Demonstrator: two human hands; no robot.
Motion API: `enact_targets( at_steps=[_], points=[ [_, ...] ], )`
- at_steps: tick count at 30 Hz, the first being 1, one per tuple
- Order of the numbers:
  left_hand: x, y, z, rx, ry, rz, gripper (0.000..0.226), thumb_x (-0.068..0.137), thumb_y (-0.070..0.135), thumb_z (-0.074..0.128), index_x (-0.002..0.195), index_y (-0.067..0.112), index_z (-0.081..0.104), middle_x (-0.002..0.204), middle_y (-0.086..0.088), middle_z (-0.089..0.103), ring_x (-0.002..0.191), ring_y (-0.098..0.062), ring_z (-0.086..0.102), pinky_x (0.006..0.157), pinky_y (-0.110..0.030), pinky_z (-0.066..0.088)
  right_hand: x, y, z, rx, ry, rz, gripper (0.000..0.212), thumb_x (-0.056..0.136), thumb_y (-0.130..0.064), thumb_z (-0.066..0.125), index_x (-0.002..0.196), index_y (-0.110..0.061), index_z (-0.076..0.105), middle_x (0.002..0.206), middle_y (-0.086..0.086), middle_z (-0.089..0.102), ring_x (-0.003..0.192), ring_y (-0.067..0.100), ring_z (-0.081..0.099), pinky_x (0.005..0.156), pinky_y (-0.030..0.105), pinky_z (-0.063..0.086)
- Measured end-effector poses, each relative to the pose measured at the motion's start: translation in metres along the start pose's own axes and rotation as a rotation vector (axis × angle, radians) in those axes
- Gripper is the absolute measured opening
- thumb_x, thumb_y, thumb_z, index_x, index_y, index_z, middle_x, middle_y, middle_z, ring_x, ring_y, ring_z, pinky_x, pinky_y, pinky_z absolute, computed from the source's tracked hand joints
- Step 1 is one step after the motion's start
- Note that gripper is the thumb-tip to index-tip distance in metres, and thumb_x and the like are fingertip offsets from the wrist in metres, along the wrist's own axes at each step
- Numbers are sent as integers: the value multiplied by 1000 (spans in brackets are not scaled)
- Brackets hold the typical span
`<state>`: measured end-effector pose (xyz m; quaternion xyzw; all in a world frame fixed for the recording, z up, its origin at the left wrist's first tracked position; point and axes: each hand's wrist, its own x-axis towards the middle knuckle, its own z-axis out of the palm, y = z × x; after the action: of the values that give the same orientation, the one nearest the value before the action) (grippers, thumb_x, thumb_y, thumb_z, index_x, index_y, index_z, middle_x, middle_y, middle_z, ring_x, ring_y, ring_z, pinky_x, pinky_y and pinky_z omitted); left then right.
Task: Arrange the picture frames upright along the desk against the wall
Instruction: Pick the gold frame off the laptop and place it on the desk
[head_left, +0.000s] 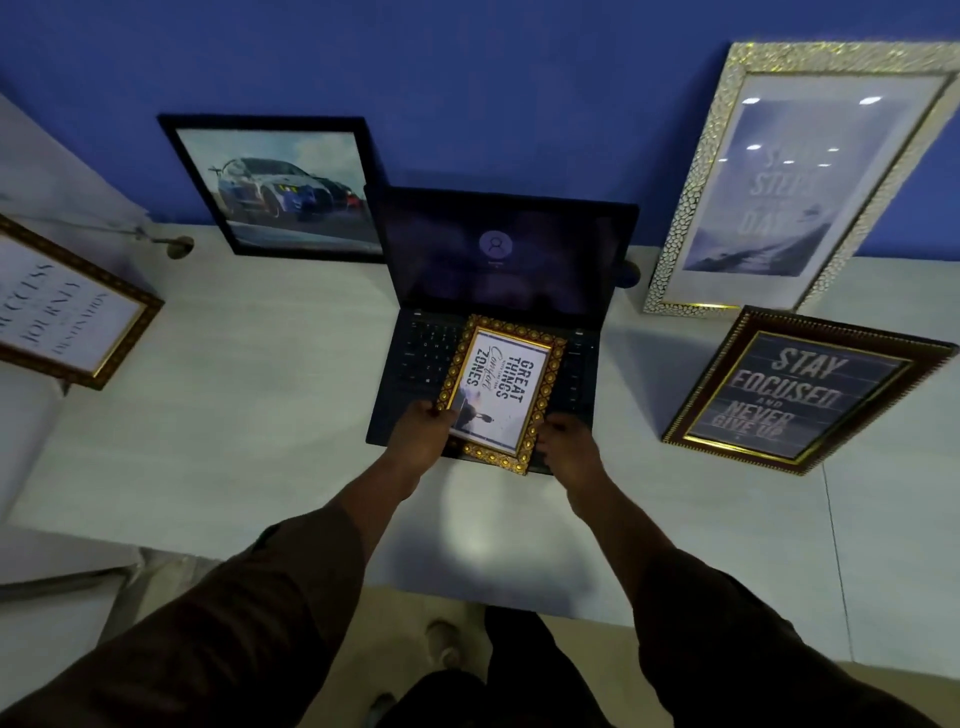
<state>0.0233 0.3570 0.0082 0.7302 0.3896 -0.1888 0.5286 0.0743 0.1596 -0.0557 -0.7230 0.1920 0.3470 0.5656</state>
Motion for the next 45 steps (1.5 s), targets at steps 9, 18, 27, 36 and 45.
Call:
enact_targets(
  at_steps=[9,18,27,36,45],
  points=[
    [7,3,-12,-1,26,-20,57,86,62,58,126,23,63,121,-1,70,110,-21,63,97,-38,49,-3,-11,12,84,-150,-85,24,92,-11,68,114,-15,61,118,8,70,107,25,69,88,49,60],
    [6,19,-89,9,361,77,53,95,35,62,142,14,47,141,-17,56,125,-32,58,103,-40,47,-11,-70,8,-166,-499,-308,25,100,-14,59,123,-5,62,113,10,75,99,23,75,77,31,62],
    [-33,-20,-179,-134,315,151,31,103,23,43,81,13,63,72,-4,65,67,-22,59,64,-27,45,-18,-157,83,-274,-623,-517,25,99,-19,60,114,-2,70,101,20,76,83,21,72,71,27,56],
    [-49,-68,-221,-743,390,-40,52,104,48,38,89,12,72,94,-17,78,87,-37,75,82,-44,57,-36,-171,197,46,-476,-252,36,87,-33,76,102,0,72,95,24,76,80,34,72,79,47,59],
    [-18,-123,-301,-1025,-147,-166,95,89,80,21,133,8,65,138,-23,63,128,-42,59,112,-52,42,-38,-194,297,-66,-354,-198,41,82,-46,78,87,-6,73,95,23,77,78,31,73,82,45,61]
  ],
)
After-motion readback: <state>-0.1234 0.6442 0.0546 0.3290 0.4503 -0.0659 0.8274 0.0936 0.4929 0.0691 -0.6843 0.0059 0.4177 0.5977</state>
